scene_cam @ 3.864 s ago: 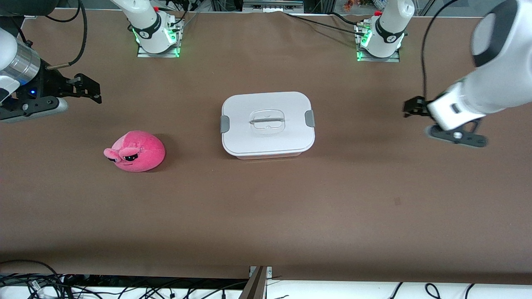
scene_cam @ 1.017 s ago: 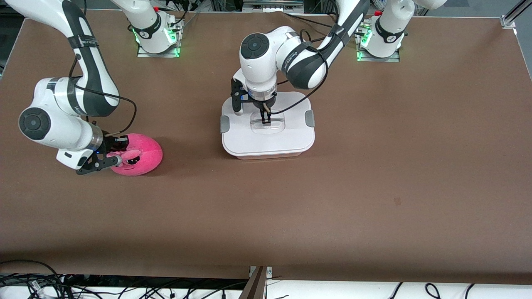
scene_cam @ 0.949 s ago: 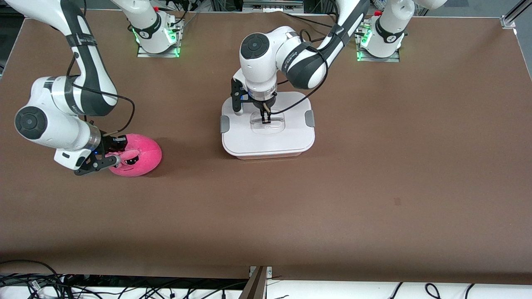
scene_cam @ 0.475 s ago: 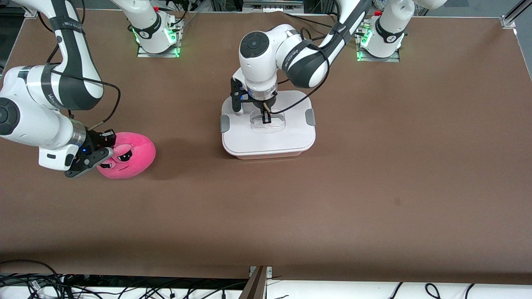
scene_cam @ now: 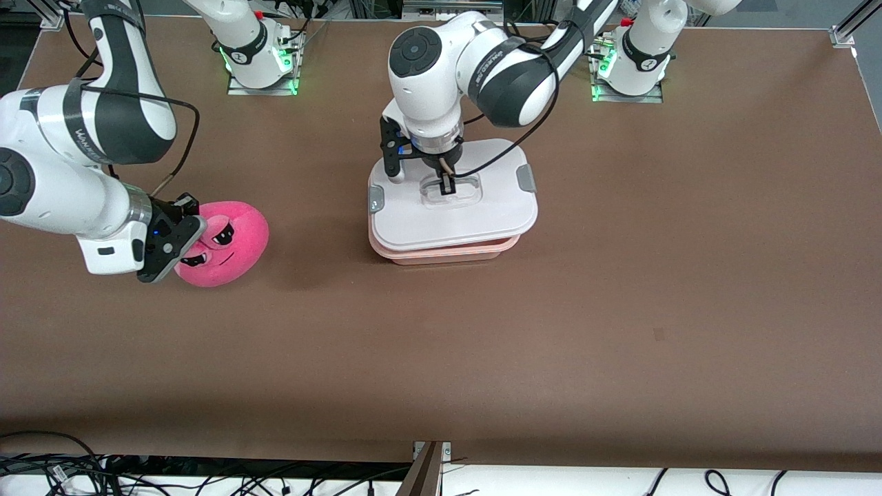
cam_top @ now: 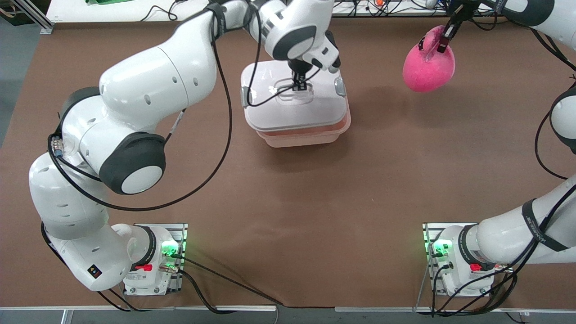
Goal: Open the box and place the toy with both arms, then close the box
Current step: 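Lift the lid off with the left gripper while the right gripper grasps the toy, then lower the pink toy into the pink box tray with the right gripper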
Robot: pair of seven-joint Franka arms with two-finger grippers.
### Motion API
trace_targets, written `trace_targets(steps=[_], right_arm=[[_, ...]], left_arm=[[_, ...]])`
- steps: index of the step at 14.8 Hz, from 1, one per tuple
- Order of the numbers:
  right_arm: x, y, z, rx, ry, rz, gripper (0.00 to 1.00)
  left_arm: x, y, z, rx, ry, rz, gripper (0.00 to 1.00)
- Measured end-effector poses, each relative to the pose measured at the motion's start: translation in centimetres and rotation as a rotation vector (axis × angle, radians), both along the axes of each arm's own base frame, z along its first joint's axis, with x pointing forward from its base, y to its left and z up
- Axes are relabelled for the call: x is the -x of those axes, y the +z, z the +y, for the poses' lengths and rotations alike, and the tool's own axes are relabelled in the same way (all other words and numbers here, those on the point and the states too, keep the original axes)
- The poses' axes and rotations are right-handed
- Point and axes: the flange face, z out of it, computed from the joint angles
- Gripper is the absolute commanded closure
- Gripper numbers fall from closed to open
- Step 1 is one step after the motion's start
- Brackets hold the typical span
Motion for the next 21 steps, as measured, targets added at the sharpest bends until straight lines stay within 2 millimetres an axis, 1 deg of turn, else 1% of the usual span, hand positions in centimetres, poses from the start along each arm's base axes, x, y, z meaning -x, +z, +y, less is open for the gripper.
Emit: trace_targets(steps=[1, 2, 3, 5, 6, 7, 9, 11, 13, 14, 15, 16, 17, 18, 19, 21], right_arm=[[0.2, 0.0, 0.8, -0.008, 0.063, 0.006, 1.00], [0.4, -0.1, 1.8, -0.016, 0.120, 0.009, 1.00], [0.6, -0.1, 2.9, -0.022, 0.174, 0.012, 1.00], [1.1, 0.0, 5.5, -0.035, 0.286, 0.014, 1.00], [1.4, 0.0, 7.0, -0.043, 0.349, 0.015, 1.00], [1.9, 0.0, 8.8, -0.048, 0.404, 0.016, 1.00], [3.0, 0.2, 12.5, -0.052, 0.488, 0.015, 1.00], [4.4, 0.9, 16.7, -0.042, 0.582, -0.001, 1.00], [6.6, 2.0, 22.0, -0.001, 0.702, -0.026, 1.00], [8.0, 2.3, 24.7, 0.010, 0.755, -0.032, 1.00], [9.3, 2.3, 26.8, 0.014, 0.792, -0.035, 1.00], [10.3, 2.3, 28.3, 0.015, 0.816, -0.036, 1.00], [10.9, 2.2, 29.2, 0.016, 0.823, -0.037, 1.00], [11.0, 2.1, 29.7, 0.015, 0.818, -0.046, 1.00], [11.0, 1.9, 30.3, 0.011, 0.812, -0.063, 1.00], [11.3, 1.2, 31.9, 0.004, 0.791, -0.094, 1.00]], left_arm=[[-1.5, 1.0, 2.1, -0.016, 0.029, 0.013, 1.00], [-3.4, 2.0, 4.9, -0.030, 0.054, 0.029, 1.00], [-5.6, 3.0, 8.4, -0.038, 0.081, 0.044, 1.00], [-9.9, 4.5, 16.4, -0.031, 0.154, 0.073, 1.00], [-11.8, 5.0, 20.5, -0.023, 0.190, 0.093, 1.00], [-13.2, 5.1, 24.2, -0.022, 0.220, 0.110, 1.00], [-15.2, 5.1, 30.6, -0.023, 0.278, 0.134, 1.00], [-16.6, 5.0, 36.1, -0.016, 0.314, 0.145, 1.00], [-17.6, 5.0, 41.5, -0.011, 0.321, 0.154, 1.00], [-17.8, 5.0, 44.1, -0.006, 0.321, 0.160, 1.00], [-18.0, 5.0, 46.3, 0.001, 0.313, 0.166, 1.00], [-18.1, 5.0, 48.2, 0.008, 0.301, 0.171, 1.00], [-18.1, 5.0, 49.7, 0.014, 0.296, 0.175, 1.00], [-18.1, 5.0, 50.6, 0.018, 0.296, 0.177, 1.00], [-18.1, 5.0, 51.0, 0.021, 0.294, 0.178, 1.00], [-18.1, 4.9, 50.6, 0.022, 0.286, 0.182, 1.00]])
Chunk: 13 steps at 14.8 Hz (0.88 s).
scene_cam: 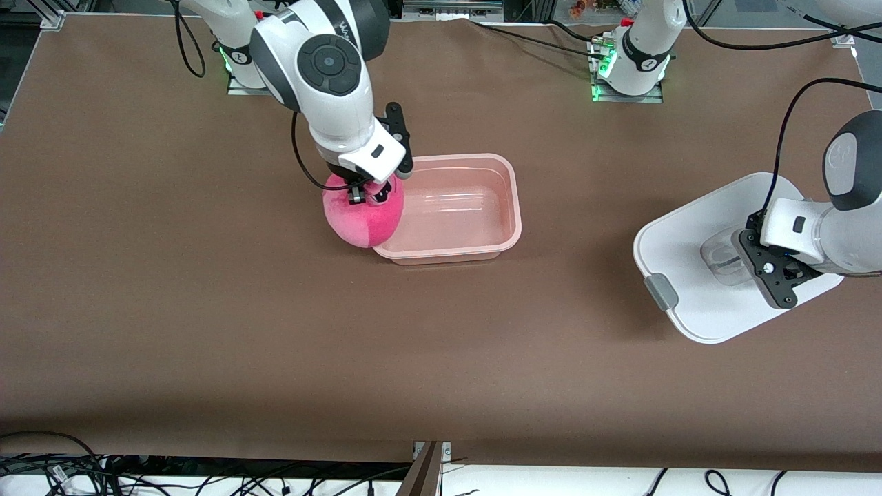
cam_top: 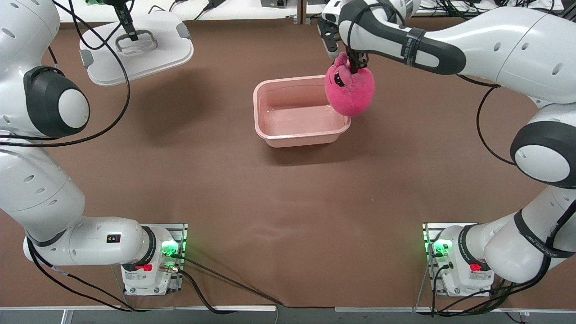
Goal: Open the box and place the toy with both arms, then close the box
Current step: 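Lower the pink toy into the pink box tray with the right gripper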
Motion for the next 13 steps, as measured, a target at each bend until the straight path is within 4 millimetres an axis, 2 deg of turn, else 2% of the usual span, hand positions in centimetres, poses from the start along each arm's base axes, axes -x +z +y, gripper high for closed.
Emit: trace_targets(steps=[3, 5, 8, 13], right_arm=[[0.6, -0.3, 3.8, -0.021, -0.013, -0.020, 1.00], [0.6, -0.9, 5.4, -0.025, -0.015, -0.019, 1.00], [0.3, -3.0, 5.9, -0.003, -0.014, 0.007, 1.00], [0.4, -8.6, 6.4, 0.061, -0.037, 0.080, 1.00]], left_arm=[[0.0, -0.1, -0.7, 0.004, -0.011, 0.003, 1.00], [0.0, -0.1, -0.9, 0.004, -0.014, 0.003, 1.00], [0.0, -0.1, -0.9, 0.006, -0.022, 0.004, 1.00], [0.0, -0.1, -0.9, 0.009, -0.032, 0.006, 1.00]])
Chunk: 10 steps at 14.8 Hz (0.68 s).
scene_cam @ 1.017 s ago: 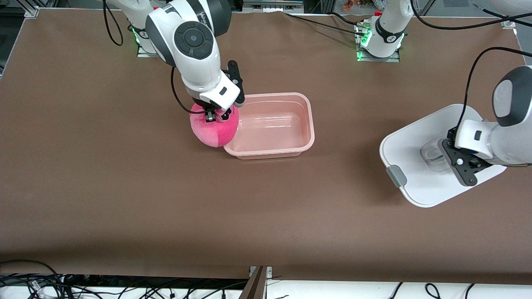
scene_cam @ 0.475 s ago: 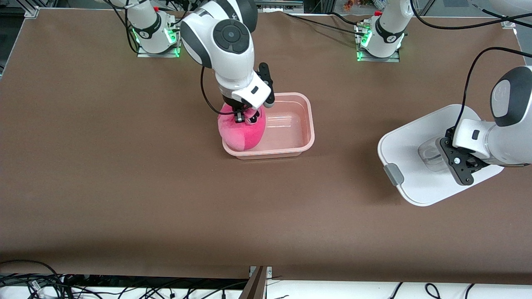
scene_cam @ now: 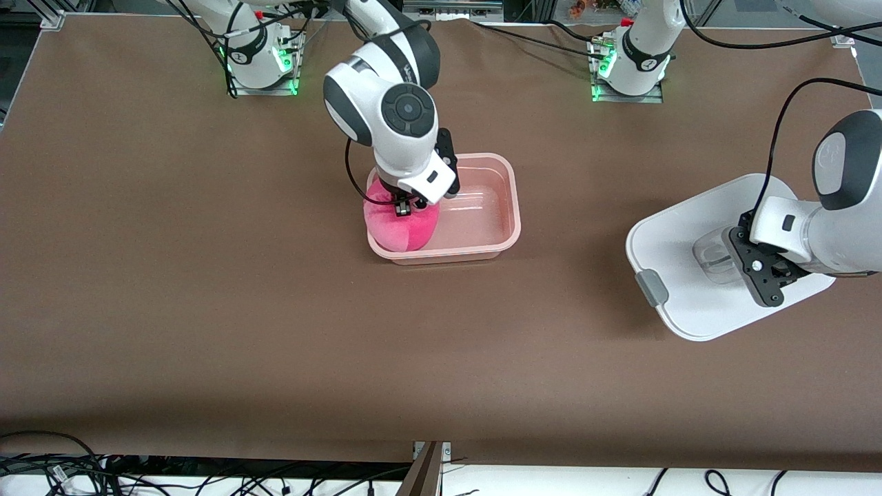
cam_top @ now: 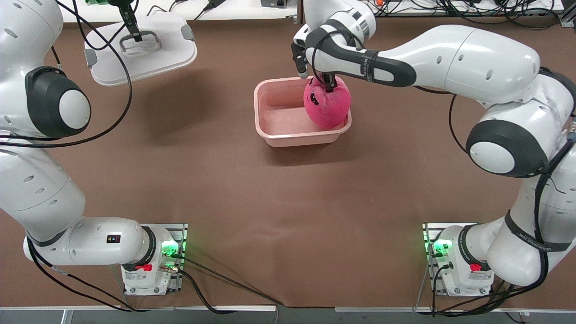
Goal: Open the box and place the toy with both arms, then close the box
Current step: 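Lower the pink toy into the pink box tray with the right gripper, then open the right gripper and lift it out of the tray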
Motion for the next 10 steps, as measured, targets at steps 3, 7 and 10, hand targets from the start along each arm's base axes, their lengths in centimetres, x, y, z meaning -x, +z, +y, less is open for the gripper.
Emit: trace_targets(steps=[3, 7, 10], right_arm=[[0.6, -3.2, 1.3, 0.017, -0.025, 0.016, 1.00], [1.1, -8.3, 2.7, 0.053, -0.060, 0.002, 1.00], [1.2, -8.2, 3.2, 0.053, -0.059, -0.014, 0.00]], left_arm=[[0.0, 0.0, 0.0, 0.000, -0.001, 0.000, 1.00], [0.0, -0.2, 0.0, 0.001, -0.003, 0.004, 1.00], [0.0, -0.4, -0.1, 0.001, -0.005, 0.007, 1.00]])
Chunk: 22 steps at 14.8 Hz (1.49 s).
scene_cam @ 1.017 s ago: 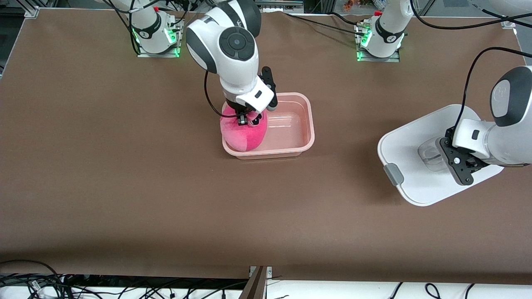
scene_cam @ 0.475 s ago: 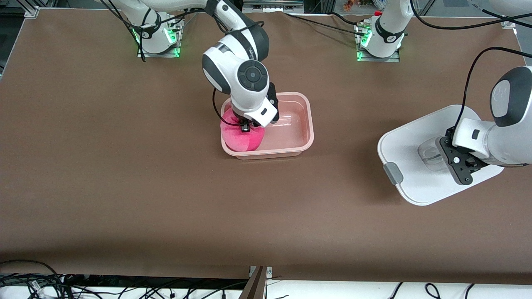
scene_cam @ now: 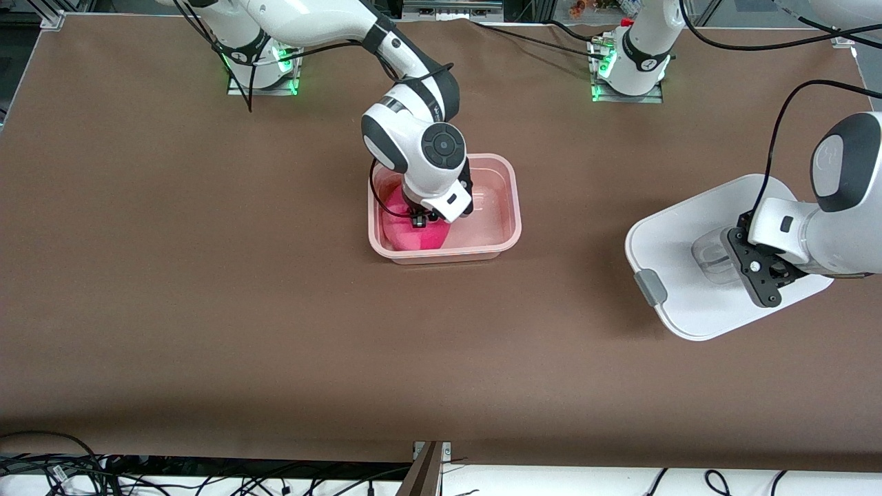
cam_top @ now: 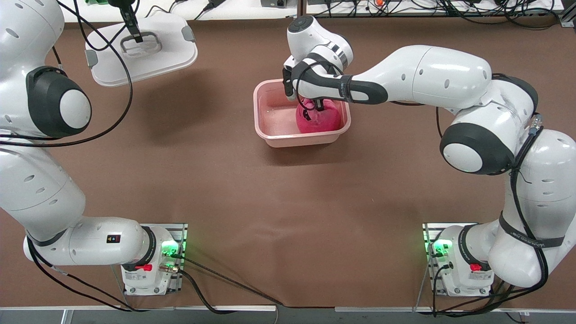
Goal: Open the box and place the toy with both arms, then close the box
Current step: 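Open the right gripper and lift it out of the tray, then carry the lid over the tray with the left gripper while the right gripper withdraws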
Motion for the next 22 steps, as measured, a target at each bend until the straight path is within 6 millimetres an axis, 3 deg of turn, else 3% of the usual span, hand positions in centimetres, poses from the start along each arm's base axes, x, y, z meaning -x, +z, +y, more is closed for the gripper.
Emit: trace_targets(steps=[4, 9, 13, 16, 18, 19, 22], right_arm=[[-0.5, -0.3, 1.6, -0.085, -0.059, -0.080, 0.00], [3.0, -1.1, 6.7, -0.182, -0.149, -0.161, 0.00], [2.7, -0.7, 6.7, -0.188, -0.160, -0.172, 0.00], [1.3, 2.6, 6.3, -0.224, -0.178, -0.213, 0.00], [-0.8, 7.4, 4.4, -0.261, -0.223, -0.251, 0.00], [-2.3, 9.8, 2.2, -0.266, -0.269, -0.247, 0.00], [-7.1, 15.6, -6.7, -0.269, -0.341, -0.160, 0.00]], left_arm=[[0.0, -0.1, -0.1, 0.002, -0.008, 0.001, 1.00], [0.0, -0.1, -0.1, 0.004, -0.018, 0.003, 1.00], [0.0, 0.0, -1.1, 0.012, -0.036, 0.002, 1.00], [0.1, 0.0, -2.5, 0.027, -0.057, 0.001, 1.00], [0.2, 0.1, -4.4, 0.059, -0.084, -0.002, 1.00], [0.2, 0.2, -5.8, 0.075, -0.104, -0.011, 1.00], [0.5, 0.7, -10.4, 0.117, -0.161, -0.036, 1.00]])
